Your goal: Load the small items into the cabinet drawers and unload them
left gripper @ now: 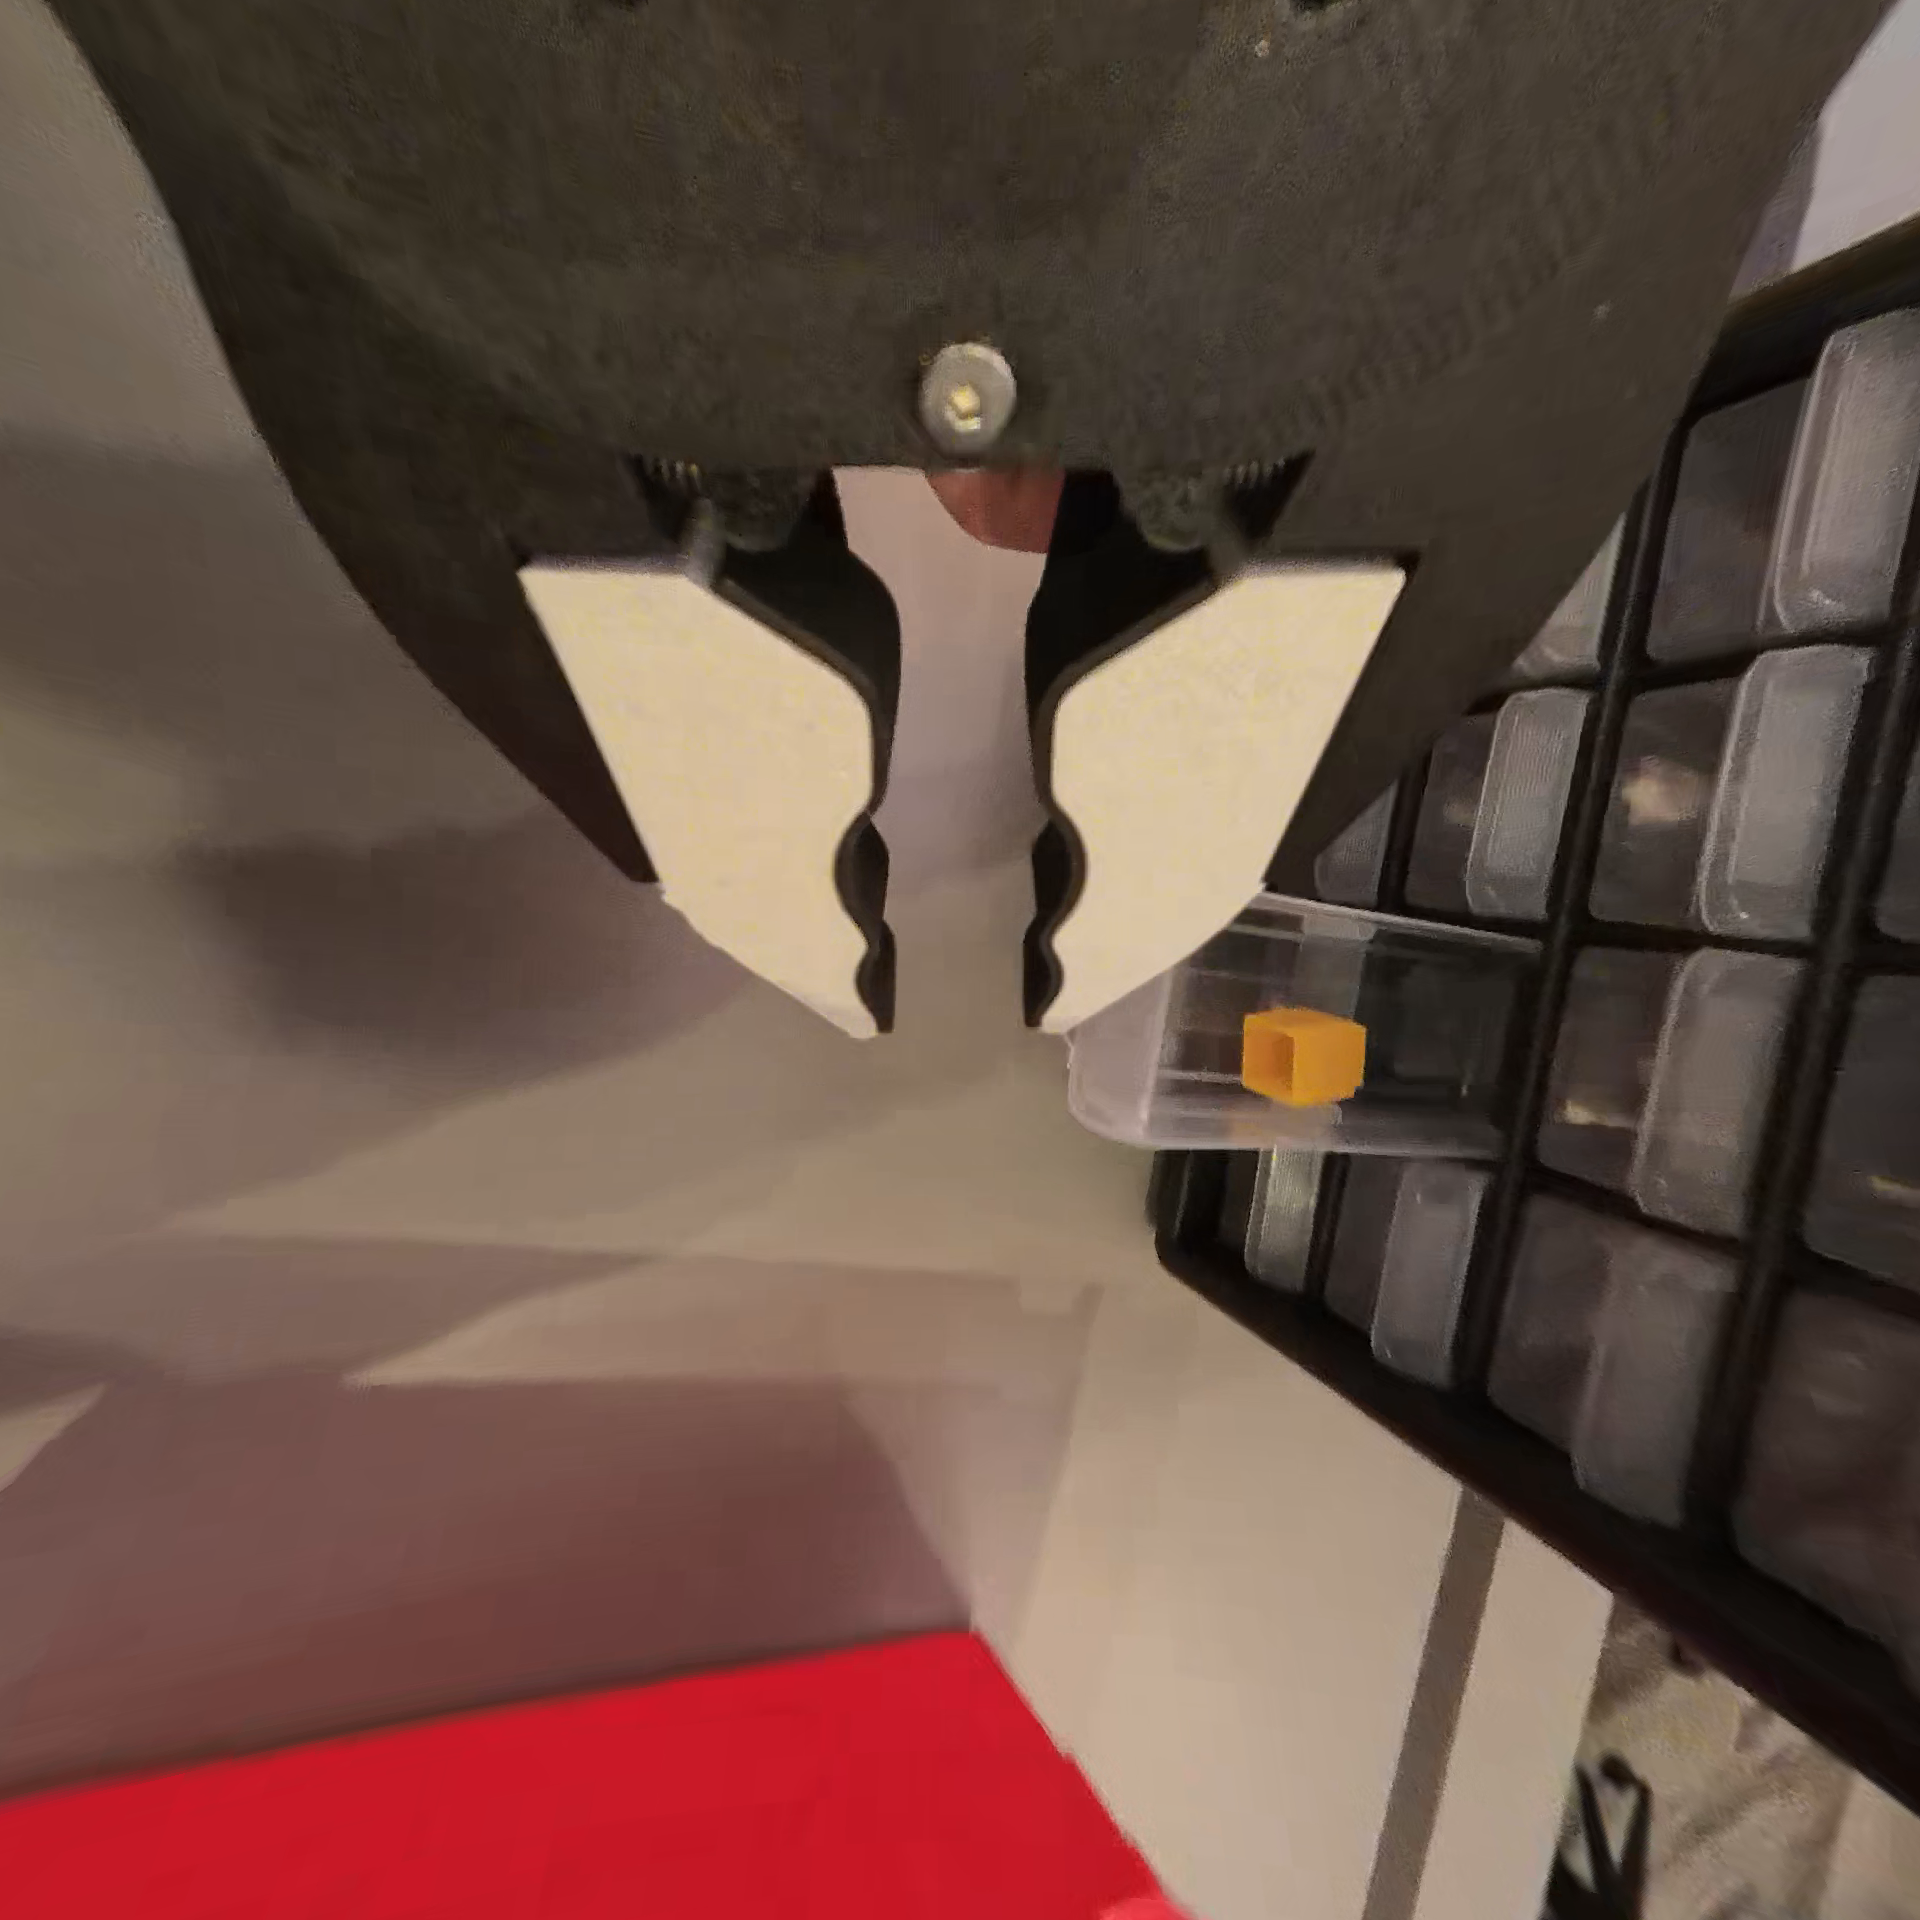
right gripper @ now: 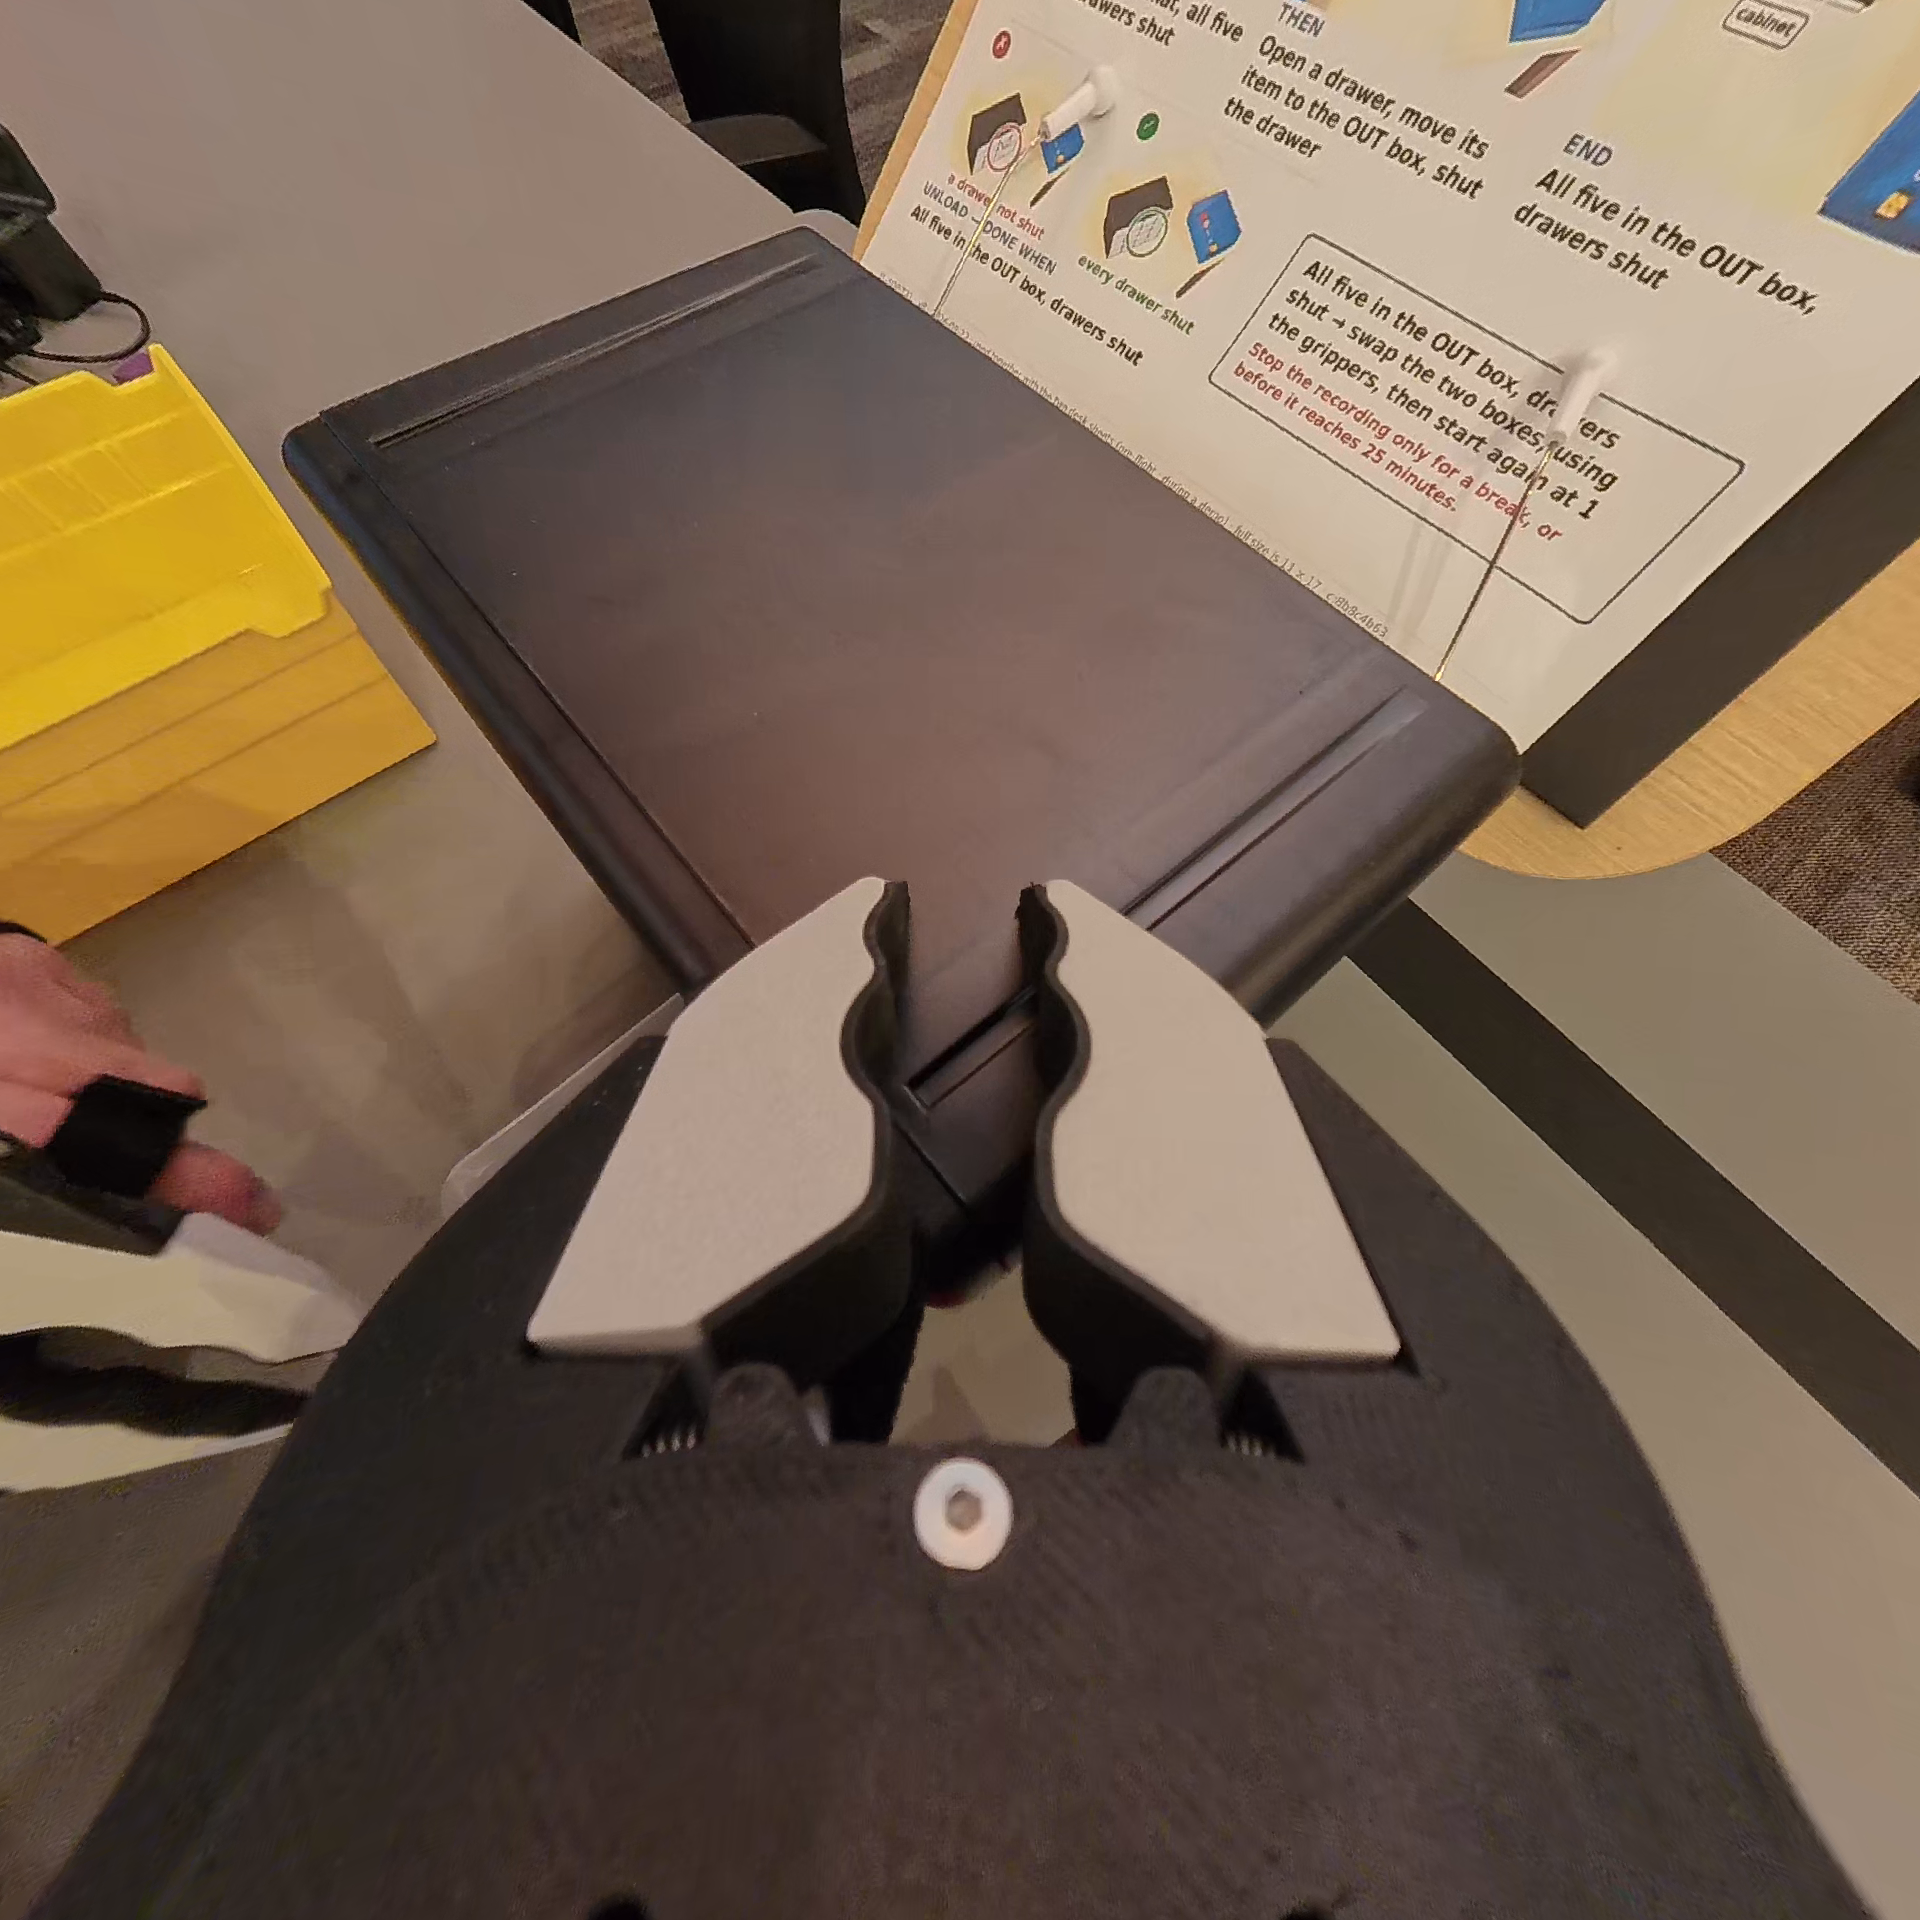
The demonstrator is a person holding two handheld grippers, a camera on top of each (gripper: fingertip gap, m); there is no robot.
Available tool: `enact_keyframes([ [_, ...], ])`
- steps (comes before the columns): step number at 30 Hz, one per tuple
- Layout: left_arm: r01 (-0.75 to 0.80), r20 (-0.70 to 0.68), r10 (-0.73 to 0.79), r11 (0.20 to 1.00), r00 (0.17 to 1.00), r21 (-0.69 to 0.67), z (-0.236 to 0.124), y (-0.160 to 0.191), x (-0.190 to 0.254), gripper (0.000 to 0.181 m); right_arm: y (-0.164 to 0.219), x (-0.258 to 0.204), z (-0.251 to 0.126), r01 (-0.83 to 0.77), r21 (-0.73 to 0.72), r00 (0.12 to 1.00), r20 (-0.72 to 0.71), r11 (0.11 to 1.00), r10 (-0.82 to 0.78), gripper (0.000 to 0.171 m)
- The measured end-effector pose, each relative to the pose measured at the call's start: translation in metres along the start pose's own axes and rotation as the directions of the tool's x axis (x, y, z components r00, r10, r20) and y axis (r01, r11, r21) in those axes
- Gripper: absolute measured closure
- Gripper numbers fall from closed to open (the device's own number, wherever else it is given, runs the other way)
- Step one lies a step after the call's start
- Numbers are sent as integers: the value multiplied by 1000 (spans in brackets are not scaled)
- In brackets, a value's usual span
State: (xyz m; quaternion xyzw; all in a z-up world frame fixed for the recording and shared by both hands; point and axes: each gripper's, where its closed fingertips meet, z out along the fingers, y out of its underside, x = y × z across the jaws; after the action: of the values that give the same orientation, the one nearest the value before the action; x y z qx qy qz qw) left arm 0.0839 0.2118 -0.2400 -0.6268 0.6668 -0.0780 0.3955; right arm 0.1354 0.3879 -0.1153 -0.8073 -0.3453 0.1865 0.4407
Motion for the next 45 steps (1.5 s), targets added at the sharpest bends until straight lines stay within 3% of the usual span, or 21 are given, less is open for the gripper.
enact_keyframes([
  [1, 10, 38, -10, 1000, 999, -14, 6, 4, -4, 163, 0, 0, 0, 0, 0, 1000, -2, 1000, 0, 150],
  [5, 79, 180, -66, 995, 981, -64, 17, 15, -25, 174, 0, 0, 0, 0, 0, 1000, -6, 1000, 0, 150],
  [8, 65, 299, -51, 997, 953, -38, 16, 9, -47, 171, 0, 0, 0, -1, -1, 1000, -4, 1000, 1, 150],
  [11, 76, 317, -77, 997, 945, 14, 22, -3, -59, 171, 0, 0, 0, 0, 0, 1000, -5, 1000, 0, 150],
  [14, 8, 375, 13, 998, 927, -55, 26, -3, -70, 169, 0, 0, 0, 0, 1, 1000, -7, 1000, 0, 150],
  [18, -133, 361, 128, 991, 924, -13, 18, -16, -43, 159, 1, 0, 0, 2, 4, 1000, -7, 1000, -2, 150],
  [23, -151, 493, 212, 975, 844, -161, 26, 14, -66, 144, 0, 0, 0, 2, 8, 1000, -2, 1000, -2, 150],
  [30, -164, 686, 308, 949, 659, -269, 33, 16, -121, 135, 1, 0, 0, 2, 7, 1000, -6, 1000, -2, 150],
  [37, -204, 736, 397, 917, 548, -343, 53, 22, -138, 129, 1, 0, 0, 3, 10, 1000, -6, 1000, -3, 151],
  [39, -185, 749, 382, 923, 541, -337, 56, 23, -137, 123, 1, 0, 0, 4, 11, 1000, -6, 1000, -4, 151],
  [43, -205, 771, 354, 935, 529, -288, 49, 20, -127, 129, 1, -1, -1, 6, 14, 1000, -6, 1000, -6, 151],
  [45, -344, 728, 383, 915, 568, -213, 51, 2, -102, 133, 1, -1, -1, 7, 16, 1000, -5, 1000, -6, 151],
])
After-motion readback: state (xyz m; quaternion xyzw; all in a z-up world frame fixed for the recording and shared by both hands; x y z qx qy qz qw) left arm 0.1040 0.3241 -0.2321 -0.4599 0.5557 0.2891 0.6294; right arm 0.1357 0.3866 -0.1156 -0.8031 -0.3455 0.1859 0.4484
